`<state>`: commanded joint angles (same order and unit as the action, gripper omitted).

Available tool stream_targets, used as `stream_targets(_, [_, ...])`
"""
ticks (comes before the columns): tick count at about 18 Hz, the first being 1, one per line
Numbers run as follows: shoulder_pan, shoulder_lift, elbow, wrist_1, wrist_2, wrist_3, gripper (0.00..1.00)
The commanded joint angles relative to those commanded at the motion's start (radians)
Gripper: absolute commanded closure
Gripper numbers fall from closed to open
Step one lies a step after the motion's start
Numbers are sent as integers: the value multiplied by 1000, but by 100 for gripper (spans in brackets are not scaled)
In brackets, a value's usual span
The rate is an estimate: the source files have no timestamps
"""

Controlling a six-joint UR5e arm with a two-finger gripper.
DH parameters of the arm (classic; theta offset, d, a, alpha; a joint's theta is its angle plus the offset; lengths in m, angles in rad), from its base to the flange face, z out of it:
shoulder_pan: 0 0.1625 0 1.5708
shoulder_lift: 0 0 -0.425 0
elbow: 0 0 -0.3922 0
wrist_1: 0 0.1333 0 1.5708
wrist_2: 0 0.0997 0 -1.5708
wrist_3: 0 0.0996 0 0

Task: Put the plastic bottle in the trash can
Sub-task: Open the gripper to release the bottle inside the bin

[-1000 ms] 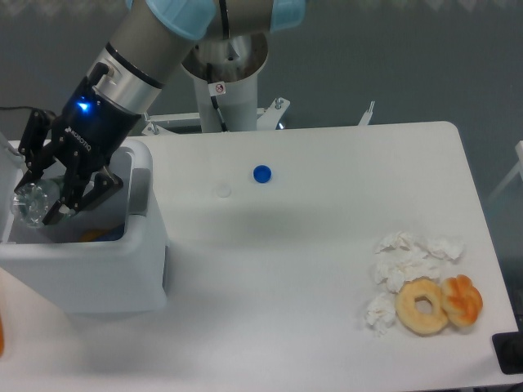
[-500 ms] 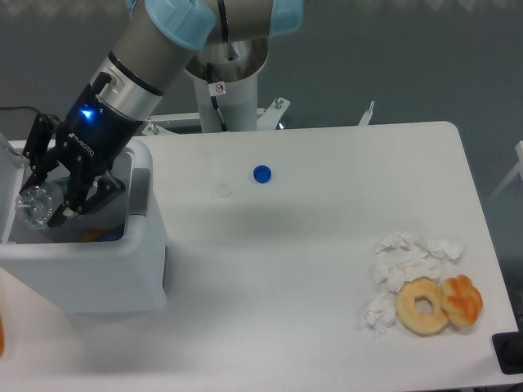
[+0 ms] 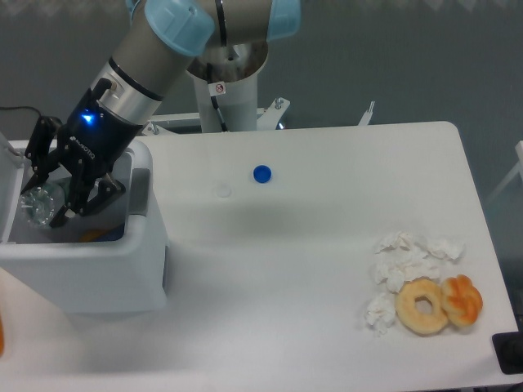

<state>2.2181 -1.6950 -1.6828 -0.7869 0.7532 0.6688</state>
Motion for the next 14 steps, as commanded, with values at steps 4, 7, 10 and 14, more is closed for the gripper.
stream_targets(4, [2, 0, 0, -2, 2, 11, 14])
stream_targets(7, [2, 0, 0, -2, 2, 9, 5])
stream_targets(10, [20, 3, 3, -5, 5, 11, 0])
stream_targets(14, [98, 20, 17, -6, 40, 11, 0])
